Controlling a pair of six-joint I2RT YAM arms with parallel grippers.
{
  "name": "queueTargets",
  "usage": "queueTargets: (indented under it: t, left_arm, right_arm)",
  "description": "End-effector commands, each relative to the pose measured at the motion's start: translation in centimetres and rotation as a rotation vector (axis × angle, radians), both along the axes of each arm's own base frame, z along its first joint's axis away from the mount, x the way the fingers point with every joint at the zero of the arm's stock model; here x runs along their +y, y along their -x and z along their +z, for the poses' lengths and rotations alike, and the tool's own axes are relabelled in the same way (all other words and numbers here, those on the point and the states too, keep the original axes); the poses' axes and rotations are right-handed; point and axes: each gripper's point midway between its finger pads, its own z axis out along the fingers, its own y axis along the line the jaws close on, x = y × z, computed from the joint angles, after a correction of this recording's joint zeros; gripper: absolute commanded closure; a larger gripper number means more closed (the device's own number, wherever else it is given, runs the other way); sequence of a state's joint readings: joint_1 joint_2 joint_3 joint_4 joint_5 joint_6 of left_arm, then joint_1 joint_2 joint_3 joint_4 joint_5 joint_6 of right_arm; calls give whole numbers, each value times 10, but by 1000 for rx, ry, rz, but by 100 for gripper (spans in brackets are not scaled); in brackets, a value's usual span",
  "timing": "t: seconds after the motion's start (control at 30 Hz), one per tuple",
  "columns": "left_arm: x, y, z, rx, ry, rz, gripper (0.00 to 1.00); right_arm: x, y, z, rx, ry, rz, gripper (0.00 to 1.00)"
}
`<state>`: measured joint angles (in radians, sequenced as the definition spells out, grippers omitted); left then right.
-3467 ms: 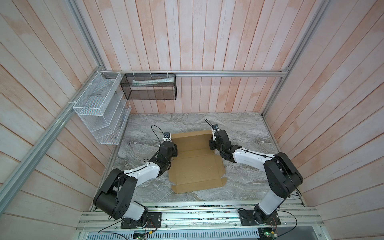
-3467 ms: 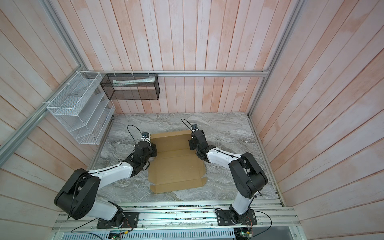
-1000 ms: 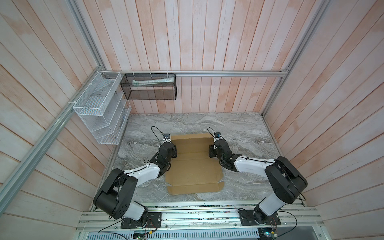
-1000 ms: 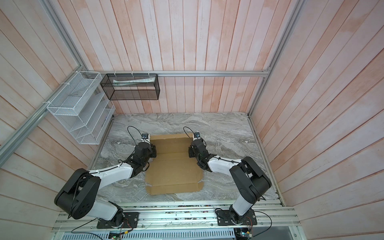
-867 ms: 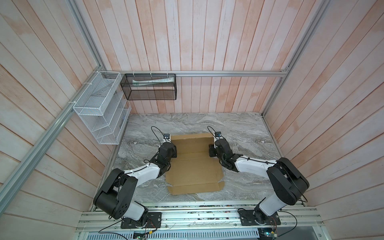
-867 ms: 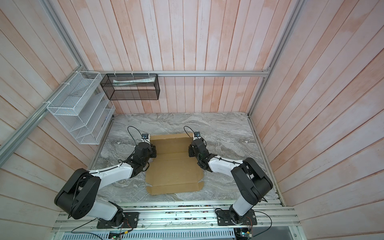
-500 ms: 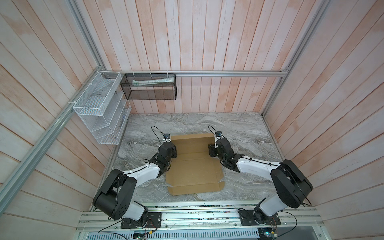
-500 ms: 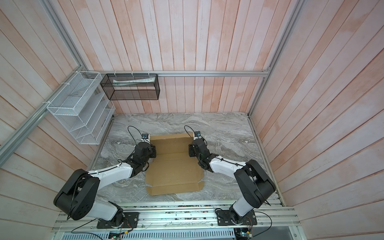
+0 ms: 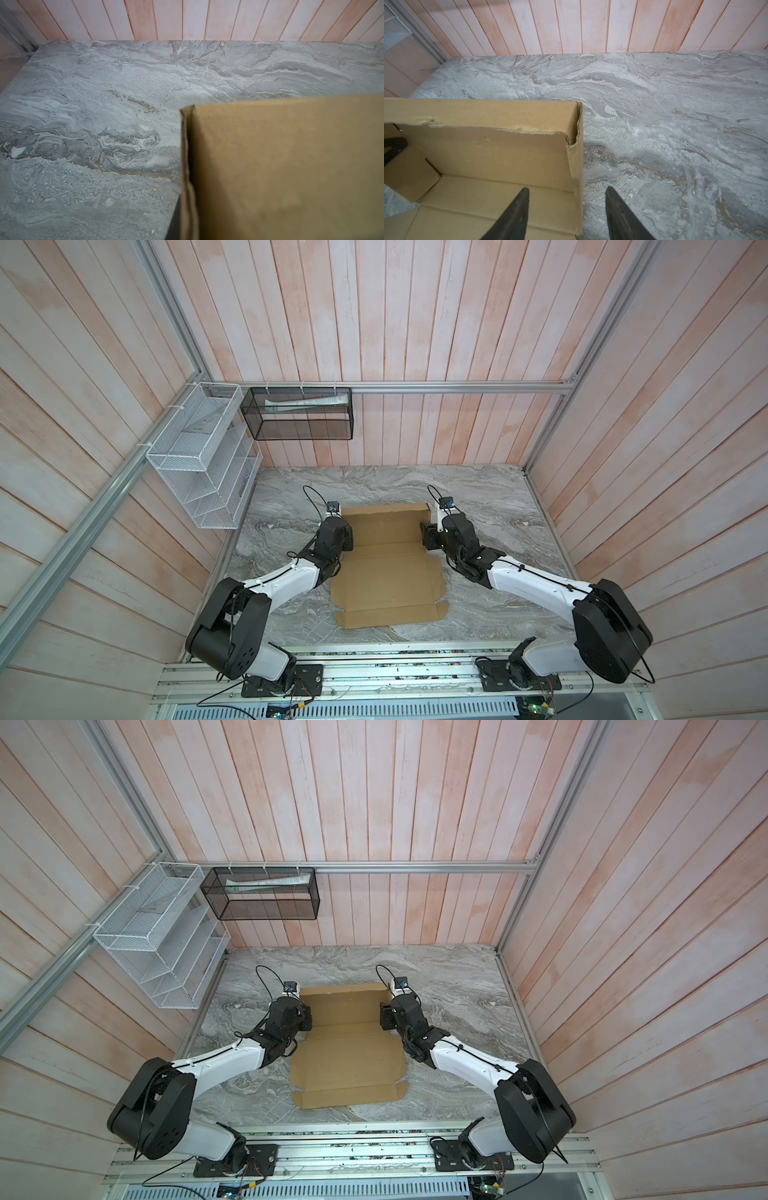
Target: Fold the paper box
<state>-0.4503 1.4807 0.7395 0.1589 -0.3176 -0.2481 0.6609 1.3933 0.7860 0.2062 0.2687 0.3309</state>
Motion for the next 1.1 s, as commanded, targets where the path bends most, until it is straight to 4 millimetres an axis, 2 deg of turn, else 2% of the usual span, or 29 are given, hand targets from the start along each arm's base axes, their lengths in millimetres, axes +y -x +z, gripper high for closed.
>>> queueTargets:
  t: [0.0,0.67,1.07]
  left_arm:
    - [-6,-5,3,25,15,-25,100]
    - [-13,-2,-14,187,-25,-85,100]
    - [-22,-7,-29,309,-42,-120,100]
  right_arm:
    - [-7,9,-5,16,36,-4,41]
    - [-19,14,34,-60,36,2,40]
    - [-18,4,46,-14,22,45,39]
